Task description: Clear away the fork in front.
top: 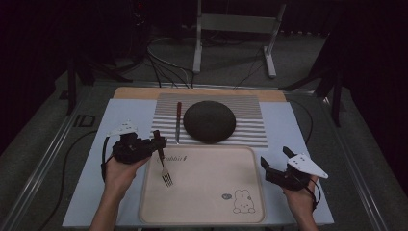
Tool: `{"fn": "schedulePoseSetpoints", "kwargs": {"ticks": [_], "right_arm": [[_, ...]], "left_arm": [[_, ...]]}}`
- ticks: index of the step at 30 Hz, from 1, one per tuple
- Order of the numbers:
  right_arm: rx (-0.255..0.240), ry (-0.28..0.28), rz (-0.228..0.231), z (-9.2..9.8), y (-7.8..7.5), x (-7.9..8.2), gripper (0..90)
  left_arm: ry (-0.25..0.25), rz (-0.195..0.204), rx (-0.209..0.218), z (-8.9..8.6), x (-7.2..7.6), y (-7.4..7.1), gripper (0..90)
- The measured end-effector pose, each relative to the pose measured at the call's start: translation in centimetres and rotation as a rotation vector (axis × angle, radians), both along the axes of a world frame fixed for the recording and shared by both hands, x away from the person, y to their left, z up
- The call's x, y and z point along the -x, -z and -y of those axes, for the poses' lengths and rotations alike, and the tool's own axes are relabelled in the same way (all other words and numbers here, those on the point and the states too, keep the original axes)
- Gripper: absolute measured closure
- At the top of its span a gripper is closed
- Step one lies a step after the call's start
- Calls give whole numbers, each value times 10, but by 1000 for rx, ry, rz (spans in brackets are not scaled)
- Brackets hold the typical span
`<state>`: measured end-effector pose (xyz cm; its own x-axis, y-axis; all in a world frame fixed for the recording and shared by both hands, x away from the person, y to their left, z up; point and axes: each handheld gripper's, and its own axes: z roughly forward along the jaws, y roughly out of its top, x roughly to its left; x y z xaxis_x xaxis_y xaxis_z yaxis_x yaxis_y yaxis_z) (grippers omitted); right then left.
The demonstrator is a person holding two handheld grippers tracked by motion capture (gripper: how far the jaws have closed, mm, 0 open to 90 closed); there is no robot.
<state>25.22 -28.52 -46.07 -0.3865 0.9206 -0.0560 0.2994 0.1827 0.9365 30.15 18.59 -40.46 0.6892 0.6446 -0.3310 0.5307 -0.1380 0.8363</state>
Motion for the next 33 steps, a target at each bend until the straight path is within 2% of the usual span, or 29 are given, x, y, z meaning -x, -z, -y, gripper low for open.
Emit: {"fn": "schedulePoseSetpoints", "kwargs": {"ticks": [8,21,28,33], "right_arm": [[3,9,9,-1,0,-1,123],[17,11,13,-1,1,-1,132],[19,10,13,-1,1,-1,132],[22,10,9,-2,2,-1,133]], "left_arm": [[7,-33,1,-10,3,8,801],[41,-80,-31,-15,10,15,801],[76,-131,-5,-18,10,24,801],[86,-158,38,-24,6,32,799]]}}
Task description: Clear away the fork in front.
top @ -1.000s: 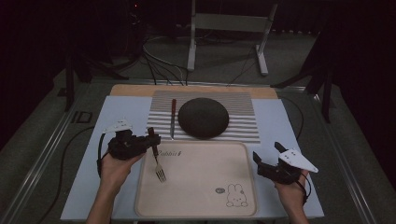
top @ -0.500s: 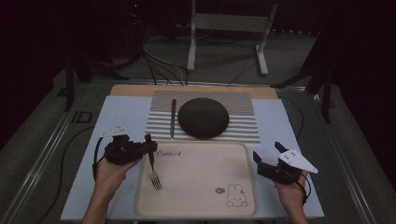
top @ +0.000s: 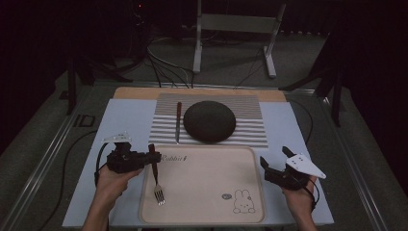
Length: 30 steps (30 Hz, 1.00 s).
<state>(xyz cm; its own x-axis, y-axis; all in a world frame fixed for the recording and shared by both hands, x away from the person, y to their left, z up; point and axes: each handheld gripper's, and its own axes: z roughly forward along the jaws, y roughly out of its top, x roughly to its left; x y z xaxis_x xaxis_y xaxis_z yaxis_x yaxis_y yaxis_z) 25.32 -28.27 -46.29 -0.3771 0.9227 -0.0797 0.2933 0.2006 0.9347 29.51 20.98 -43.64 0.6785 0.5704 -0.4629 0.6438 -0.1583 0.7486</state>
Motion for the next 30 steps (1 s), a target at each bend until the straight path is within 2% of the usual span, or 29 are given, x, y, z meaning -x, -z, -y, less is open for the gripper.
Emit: {"fn": "schedulePoseSetpoints", "kwargs": {"ticks": [3,6,9,15,20,21,22,23,25,29,30], "right_arm": [[3,-2,0,0,1,0,134],[6,-3,-4,-1,1,0,134],[9,-7,-3,-2,2,0,134],[12,-12,-5,-3,2,0,135],[20,-12,-4,-4,3,1,135],[20,-13,-4,-4,3,0,135],[21,-14,-4,-4,3,0,135],[21,-14,-4,-4,3,0,135],[22,-16,-4,-4,3,0,135],[20,-16,-4,-4,3,1,134],[20,-16,-3,-4,3,1,134]], "left_arm": [[-12,2,1,-2,-2,5,795],[-21,-8,-57,2,-5,16,772],[-12,-27,-80,6,-11,31,750],[-66,-42,-147,10,-20,52,704],[-99,-45,-220,10,-23,60,673],[-99,-45,-220,10,-23,60,674],[-101,-42,-258,12,-23,61,676],[-101,-42,-258,12,-23,61,674],[-122,-35,-302,14,-23,63,635],[-184,-16,-306,11,-23,61,457],[-207,-3,-295,9,-23,59,402]]}}
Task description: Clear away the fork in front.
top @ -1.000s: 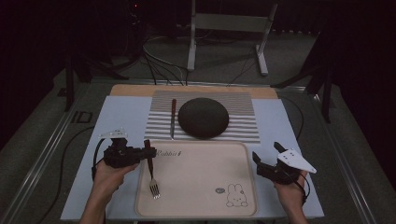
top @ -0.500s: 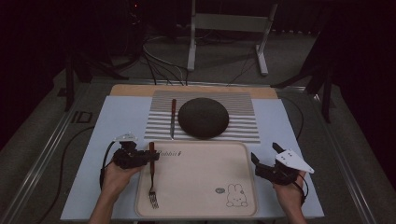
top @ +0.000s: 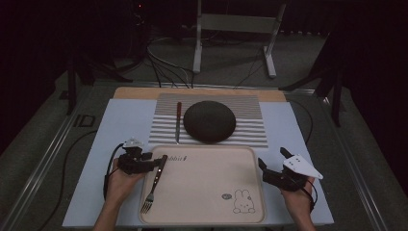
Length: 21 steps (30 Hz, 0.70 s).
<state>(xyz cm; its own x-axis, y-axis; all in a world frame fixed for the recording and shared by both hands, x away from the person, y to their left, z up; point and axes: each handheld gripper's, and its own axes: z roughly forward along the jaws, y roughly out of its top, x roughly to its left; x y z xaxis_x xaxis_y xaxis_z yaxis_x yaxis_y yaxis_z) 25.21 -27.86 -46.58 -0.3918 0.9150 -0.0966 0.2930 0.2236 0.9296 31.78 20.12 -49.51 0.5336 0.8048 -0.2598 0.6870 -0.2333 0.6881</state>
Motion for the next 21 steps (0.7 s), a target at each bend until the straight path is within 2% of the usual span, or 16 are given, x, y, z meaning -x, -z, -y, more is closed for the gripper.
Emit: {"fn": "schedulePoseSetpoints", "kwargs": {"ticks": [2,3,5,6,10,11,12,15,16,18,21], "right_arm": [[-2,1,1,1,0,0,134],[-3,2,1,1,-1,1,134],[-13,2,1,2,-1,2,134],[-17,2,2,3,-2,2,133],[-38,1,6,5,-4,4,129],[-40,2,7,5,-4,5,131],[-43,2,9,6,-5,6,131],[-46,-5,17,6,-5,7,129],[-48,-7,19,7,-5,8,129],[-53,-11,24,8,-6,10,127],[-57,-12,32,10,-6,12,127]], "left_arm": [[-37,34,15,-3,2,-4,316],[-61,65,24,-6,4,-8,256],[-91,113,44,-11,7,-14,187],[-112,149,62,-13,9,-19,157],[-162,271,113,-21,19,-37,97],[-162,271,113,-21,19,-37,81],[-175,320,129,-24,24,-45,67],[-188,396,164,-31,31,-55,2],[-191,414,175,-33,33,-58,0],[-205,458,172,-37,37,-62,0],[-212,479,174,-42,40,-65,0]]}}
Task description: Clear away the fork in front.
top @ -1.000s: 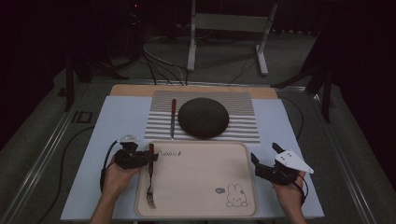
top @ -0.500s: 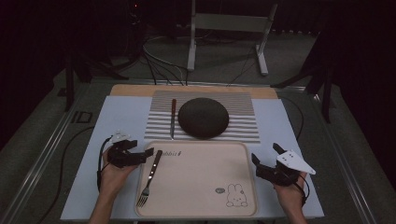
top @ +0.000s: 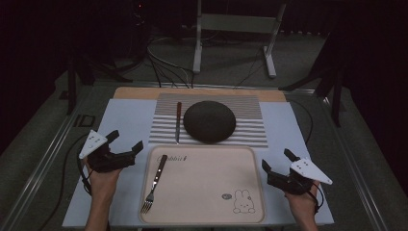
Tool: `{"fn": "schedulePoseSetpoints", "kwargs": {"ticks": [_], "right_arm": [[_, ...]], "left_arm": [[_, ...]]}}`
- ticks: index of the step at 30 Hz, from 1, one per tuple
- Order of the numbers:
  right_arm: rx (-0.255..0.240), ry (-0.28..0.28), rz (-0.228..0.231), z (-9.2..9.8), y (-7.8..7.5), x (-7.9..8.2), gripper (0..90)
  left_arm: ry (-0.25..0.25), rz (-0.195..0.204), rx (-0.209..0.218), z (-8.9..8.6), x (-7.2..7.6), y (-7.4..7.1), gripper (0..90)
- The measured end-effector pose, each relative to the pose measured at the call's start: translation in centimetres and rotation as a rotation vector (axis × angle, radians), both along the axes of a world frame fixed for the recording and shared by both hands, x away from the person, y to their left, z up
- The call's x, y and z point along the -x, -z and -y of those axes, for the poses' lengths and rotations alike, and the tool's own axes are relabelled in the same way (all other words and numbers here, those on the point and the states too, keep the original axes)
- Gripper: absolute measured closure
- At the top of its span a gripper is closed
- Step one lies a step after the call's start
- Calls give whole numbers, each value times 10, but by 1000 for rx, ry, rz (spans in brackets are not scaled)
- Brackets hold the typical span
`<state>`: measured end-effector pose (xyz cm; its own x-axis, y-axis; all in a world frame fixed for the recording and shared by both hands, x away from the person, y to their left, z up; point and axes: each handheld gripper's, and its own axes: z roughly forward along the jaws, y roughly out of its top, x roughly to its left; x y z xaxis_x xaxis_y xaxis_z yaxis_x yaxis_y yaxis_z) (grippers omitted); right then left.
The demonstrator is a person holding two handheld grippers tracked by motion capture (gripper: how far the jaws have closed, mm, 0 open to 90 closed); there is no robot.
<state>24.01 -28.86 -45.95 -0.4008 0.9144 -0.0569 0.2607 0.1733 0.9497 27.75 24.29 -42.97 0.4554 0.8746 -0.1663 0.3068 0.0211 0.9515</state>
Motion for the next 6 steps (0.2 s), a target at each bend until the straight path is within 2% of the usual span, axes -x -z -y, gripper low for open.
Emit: {"fn": "schedulePoseSetpoints", "kwargs": {"ticks": [1,6], "right_arm": [[-6,1,10,3,-1,2,127],[-13,12,17,8,-1,2,127]], "left_arm": [[-9,22,0,-5,4,-4,0],[-25,28,-20,-12,7,-6,0]]}}
